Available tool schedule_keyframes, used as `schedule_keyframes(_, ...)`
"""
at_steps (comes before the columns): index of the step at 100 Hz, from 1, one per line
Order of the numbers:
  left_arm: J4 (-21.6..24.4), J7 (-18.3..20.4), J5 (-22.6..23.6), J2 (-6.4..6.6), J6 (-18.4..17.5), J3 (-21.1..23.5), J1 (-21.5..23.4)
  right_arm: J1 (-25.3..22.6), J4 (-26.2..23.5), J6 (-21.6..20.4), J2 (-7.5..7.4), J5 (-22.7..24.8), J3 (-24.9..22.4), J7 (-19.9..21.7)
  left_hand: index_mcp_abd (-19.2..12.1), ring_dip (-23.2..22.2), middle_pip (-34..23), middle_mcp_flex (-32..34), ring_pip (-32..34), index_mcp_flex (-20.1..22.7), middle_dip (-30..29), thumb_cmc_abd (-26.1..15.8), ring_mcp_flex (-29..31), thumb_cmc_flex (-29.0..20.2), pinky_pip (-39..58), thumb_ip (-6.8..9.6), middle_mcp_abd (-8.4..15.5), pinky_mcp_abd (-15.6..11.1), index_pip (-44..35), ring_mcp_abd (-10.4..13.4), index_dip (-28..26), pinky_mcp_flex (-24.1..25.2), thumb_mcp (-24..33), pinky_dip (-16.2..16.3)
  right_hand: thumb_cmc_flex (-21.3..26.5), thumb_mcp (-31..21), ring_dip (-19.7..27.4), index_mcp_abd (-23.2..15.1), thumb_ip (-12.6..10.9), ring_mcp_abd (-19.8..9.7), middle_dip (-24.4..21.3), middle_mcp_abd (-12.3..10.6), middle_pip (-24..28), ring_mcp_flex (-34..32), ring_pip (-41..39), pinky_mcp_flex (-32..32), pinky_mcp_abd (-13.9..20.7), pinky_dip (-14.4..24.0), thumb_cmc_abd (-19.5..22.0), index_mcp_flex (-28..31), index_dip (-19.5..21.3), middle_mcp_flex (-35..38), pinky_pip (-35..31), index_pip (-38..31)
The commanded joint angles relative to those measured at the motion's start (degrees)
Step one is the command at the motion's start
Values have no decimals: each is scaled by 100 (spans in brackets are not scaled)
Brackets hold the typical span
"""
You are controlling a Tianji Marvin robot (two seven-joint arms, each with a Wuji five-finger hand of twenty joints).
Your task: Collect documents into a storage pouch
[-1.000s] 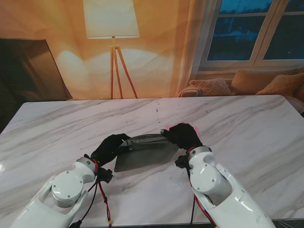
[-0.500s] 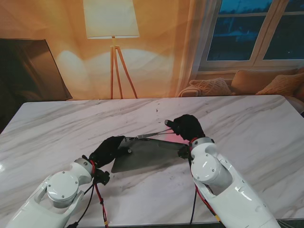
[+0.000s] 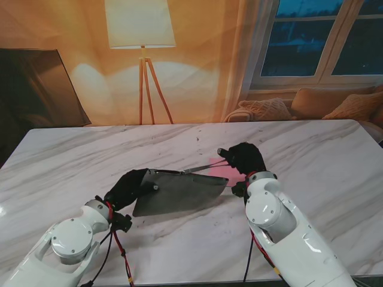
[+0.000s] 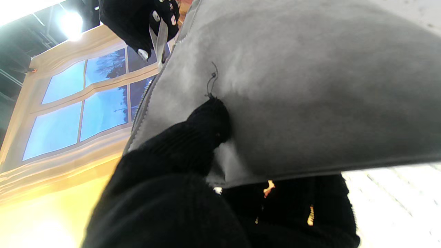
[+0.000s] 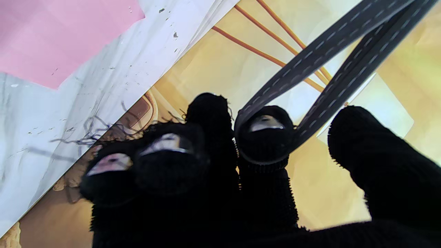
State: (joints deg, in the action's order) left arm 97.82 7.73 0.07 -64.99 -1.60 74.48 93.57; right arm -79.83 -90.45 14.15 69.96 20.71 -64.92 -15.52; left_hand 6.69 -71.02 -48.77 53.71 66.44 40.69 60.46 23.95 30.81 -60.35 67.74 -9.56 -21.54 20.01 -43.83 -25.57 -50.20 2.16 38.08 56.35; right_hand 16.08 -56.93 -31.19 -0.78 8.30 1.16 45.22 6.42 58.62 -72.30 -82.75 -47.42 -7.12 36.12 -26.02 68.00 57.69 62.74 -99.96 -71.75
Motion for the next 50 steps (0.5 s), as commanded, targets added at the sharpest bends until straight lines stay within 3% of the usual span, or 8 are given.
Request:
schedule_keyframes(1,84,-19,63,9,-48,102,84,-44,84,32,-28,44,-78,15,-345,-84,-397,434,-2,976,145,-571,164,-128,495,460,-28,-527,-1391,-568,-792,67,552,303,-107,89,61,182,-165,-401,85,361,258,-296,-218,-63,79,-40,149,326,78,191,-652,-169)
schedule_keyframes(50,386,-272,392,2,-249,482,430,-179,509,86,-88,479,-486,-136,-388,-45,-346,425,-48,951,111,-583,178,-117,482,437,18,-532,-1351,-515,-754,30,540,288,-94,67,65,194,-161,-351,79,343,234,-223,-191,49,60,-45,123,323,67,157,-598,-168)
